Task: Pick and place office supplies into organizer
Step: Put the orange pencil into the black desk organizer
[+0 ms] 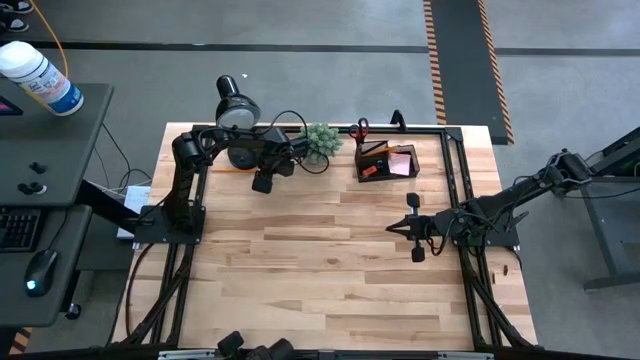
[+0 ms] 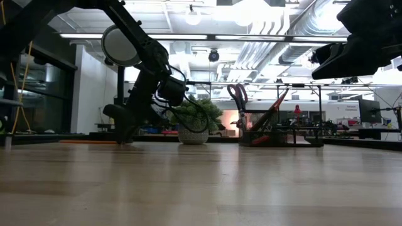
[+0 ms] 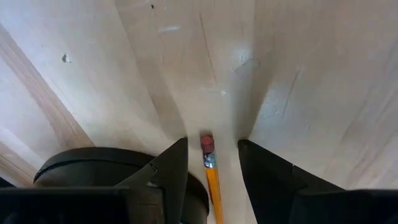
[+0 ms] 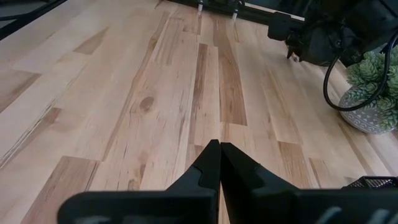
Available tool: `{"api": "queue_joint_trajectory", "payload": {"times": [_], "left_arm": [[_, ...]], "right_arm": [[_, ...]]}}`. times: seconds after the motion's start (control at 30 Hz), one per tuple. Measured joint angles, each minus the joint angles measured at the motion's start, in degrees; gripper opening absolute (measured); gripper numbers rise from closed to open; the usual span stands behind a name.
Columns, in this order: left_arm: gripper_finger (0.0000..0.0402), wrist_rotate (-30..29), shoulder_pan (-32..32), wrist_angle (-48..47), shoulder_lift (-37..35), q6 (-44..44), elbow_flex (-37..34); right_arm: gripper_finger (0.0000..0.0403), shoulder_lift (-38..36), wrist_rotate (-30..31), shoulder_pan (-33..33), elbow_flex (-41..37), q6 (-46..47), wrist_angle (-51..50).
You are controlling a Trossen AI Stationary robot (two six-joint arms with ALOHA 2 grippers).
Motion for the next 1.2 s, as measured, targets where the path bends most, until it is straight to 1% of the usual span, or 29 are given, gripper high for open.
{"api": "queue_joint_trajectory", "payload": {"times": [0.13,0.23,0.33,0.47,0.53,0.63,0.73,0.8,0.87,1.03,1.2], "left_arm": [[0.0136,0.0,0.0,0.0,0.0,0.0,0.0],[0.0119,0.2,0.0,-0.1,0.1,0.1,0.0],[0.0085,0.5,-0.1,-0.3,0.1,0.0,0.0],[0.0025,0.8,-0.1,-0.5,0.1,0.0,-0.1],[0.0008,-0.2,-0.1,-0.6,0.1,-0.1,-0.1],[0.0012,-0.3,-0.2,-0.9,0.2,-0.3,-0.1],[0.0004,0.3,-0.6,-1.2,0.2,-0.5,0.0],[0.0005,-0.2,-1.0,-1.7,0.2,-0.9,0.0],[0.0003,0.7,-1.6,-2.6,0.2,-1.3,0.0],[0.0001,1.7,-4.1,-5.0,0.4,-1.5,-0.2],[0.0001,1.6,-7.4,-5.9,0.4,-0.6,-0.2]], "right_arm": [[0.0,0.0,0.0,0.0,0.0,0.0,0.0],[0.0,0.0,0.0,0.0,0.0,0.0,0.0],[0.0,0.0,0.0,0.0,0.0,0.0,0.0],[0.0,0.0,0.0,0.0,0.0,0.0,0.0],[0.0,0.0,-0.2,0.0,0.0,0.0,0.0],[0.0,0.0,-0.4,0.0,0.0,0.0,0.0],[0.0,0.0,-0.4,0.0,0.0,0.0,0.0],[0.0,0.0,-0.4,0.0,0.0,0.0,0.0],[0.0,0.0,-0.4,0.0,0.0,0.0,0.0],[0.0,0.0,-0.4,0.0,0.0,0.0,0.0],[0.0,0.0,-0.4,0.0,0.0,0.0,0.0]]}}
